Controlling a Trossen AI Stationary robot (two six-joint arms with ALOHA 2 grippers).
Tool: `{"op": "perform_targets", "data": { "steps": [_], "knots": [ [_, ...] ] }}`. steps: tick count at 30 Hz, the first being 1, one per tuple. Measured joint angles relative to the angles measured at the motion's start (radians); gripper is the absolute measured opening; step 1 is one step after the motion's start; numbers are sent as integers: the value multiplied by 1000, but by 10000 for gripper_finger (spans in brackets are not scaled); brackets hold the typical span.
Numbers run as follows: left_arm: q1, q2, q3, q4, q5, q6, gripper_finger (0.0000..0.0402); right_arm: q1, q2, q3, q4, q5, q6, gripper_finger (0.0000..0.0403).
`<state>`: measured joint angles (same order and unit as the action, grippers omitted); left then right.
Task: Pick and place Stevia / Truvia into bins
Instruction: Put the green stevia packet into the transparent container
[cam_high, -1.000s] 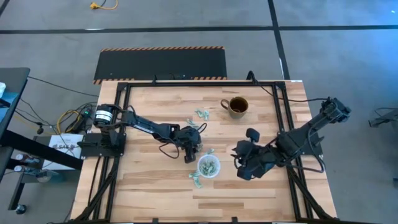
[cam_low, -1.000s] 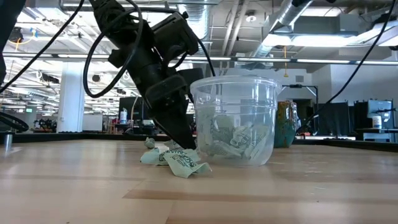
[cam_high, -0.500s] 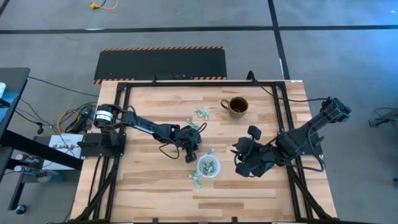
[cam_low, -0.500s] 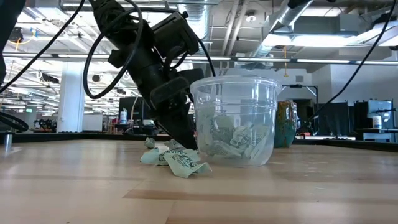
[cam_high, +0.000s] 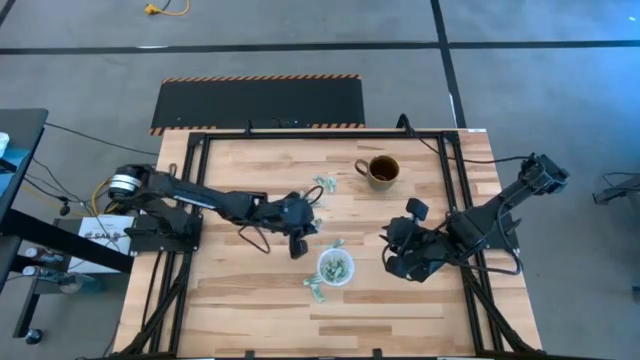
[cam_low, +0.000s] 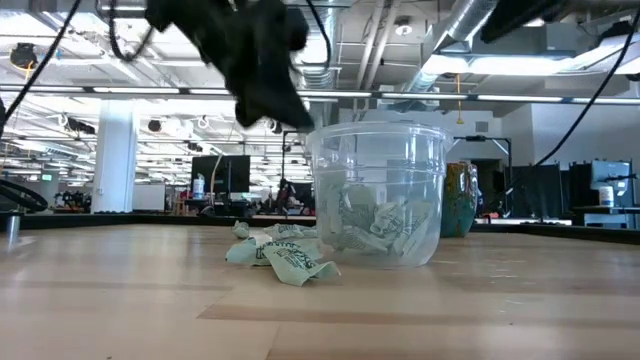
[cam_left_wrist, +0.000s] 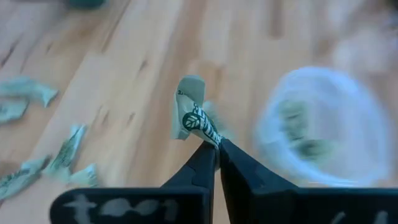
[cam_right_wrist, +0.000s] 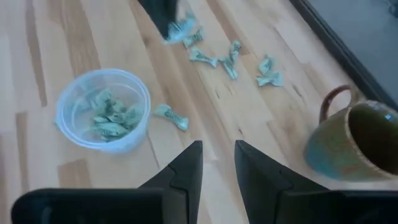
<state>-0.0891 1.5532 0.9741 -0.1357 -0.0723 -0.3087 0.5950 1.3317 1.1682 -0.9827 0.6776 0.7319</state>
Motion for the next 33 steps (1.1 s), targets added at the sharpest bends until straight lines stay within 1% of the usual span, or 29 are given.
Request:
{"op": "perform_targets", "data": {
  "steps": [2,4,7,10,14,18,21,24,28,30,33],
  "knots": [
    [-25,-38,0,29,21,-1,1,1,-35,-61,16,-3,28,85],
    [-52,-63,0,75,72,-1,0,11,-71,-113,65,-1,37,85],
    [-98,-67,0,174,144,-12,0,16,-122,-182,124,0,32,85],
    [-143,-40,6,235,146,-23,0,11,-148,-220,175,-15,-8,85],
    [-174,35,56,200,143,-25,0,-16,-155,-241,201,-28,-85,85],
    [-180,121,130,95,144,-12,0,-61,-148,-242,211,-73,-148,85],
    [-179,158,180,30,145,11,1,-89,-149,-242,238,-106,-181,85],
    [-179,167,201,2,143,30,9,-102,-149,-242,269,-130,-223,85],
    [-175,168,204,-4,136,30,26,-115,-149,-242,306,-197,-286,85],
    [-174,168,204,-14,140,26,38,-125,-149,-242,317,-234,-315,85],
    [-174,167,204,-21,140,14,61,-140,-149,-242,328,-262,-348,85]
  ]
}}
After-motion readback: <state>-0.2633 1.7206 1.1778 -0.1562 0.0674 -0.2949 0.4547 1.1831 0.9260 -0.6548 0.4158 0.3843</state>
